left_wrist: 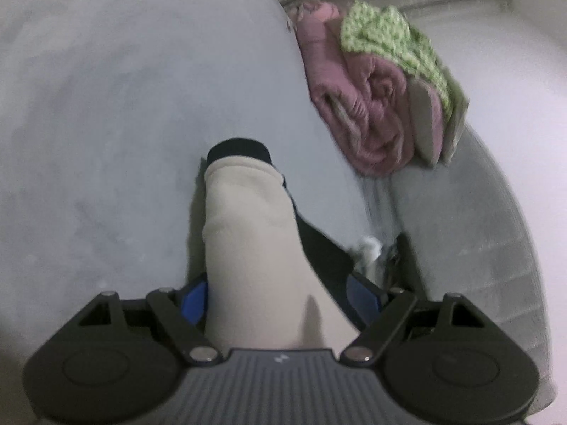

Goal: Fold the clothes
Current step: 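Grasp the cream-and-black bundle with both grippers and lift it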

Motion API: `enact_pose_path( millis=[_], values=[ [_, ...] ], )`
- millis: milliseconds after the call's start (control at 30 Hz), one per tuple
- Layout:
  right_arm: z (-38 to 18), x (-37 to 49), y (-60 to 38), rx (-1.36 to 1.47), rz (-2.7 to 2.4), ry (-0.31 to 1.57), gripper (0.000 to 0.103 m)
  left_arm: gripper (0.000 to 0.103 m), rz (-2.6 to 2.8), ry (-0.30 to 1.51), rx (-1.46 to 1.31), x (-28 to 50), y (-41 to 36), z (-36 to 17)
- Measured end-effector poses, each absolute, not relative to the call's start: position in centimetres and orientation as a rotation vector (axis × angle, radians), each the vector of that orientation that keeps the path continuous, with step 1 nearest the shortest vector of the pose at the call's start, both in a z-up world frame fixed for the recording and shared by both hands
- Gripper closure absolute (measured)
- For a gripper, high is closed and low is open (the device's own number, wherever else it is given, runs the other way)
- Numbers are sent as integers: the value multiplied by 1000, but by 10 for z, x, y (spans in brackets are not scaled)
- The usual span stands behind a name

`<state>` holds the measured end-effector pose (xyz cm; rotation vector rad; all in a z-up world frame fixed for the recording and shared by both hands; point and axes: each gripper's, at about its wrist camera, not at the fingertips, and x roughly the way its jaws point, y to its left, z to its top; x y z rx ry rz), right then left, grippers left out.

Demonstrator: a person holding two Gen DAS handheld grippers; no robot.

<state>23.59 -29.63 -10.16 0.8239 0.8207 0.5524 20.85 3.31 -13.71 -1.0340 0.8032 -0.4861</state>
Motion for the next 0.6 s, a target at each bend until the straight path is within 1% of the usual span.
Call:
enact_pose_path(
  millis=[67, 133, 167, 200, 267, 367, 600],
  values=[
    [-101, 236, -296, 806, 543, 820, 26, 26, -466, 785, -1034, 205, 29, -137],
    [-102, 236, -298, 810, 531, 820, 39, 36, -433, 775, -1006, 202, 23, -135],
    [-103, 236, -299, 821, 529, 820, 46, 45, -412, 773, -989, 201, 20, -134],
    [-103, 236, -299, 835, 527, 819, 47, 56, -392, 771, -976, 199, 17, -132],
    [-101, 233, -301, 840, 521, 806, 55, 59, -357, 762, -951, 197, 12, -126],
    [-94, 229, -300, 814, 508, 794, 59, 62, -340, 741, -922, 194, 10, -113],
    [-70, 218, -309, 834, 506, 738, 61, 64, -346, 711, -897, 184, 9, -74]
  ],
)
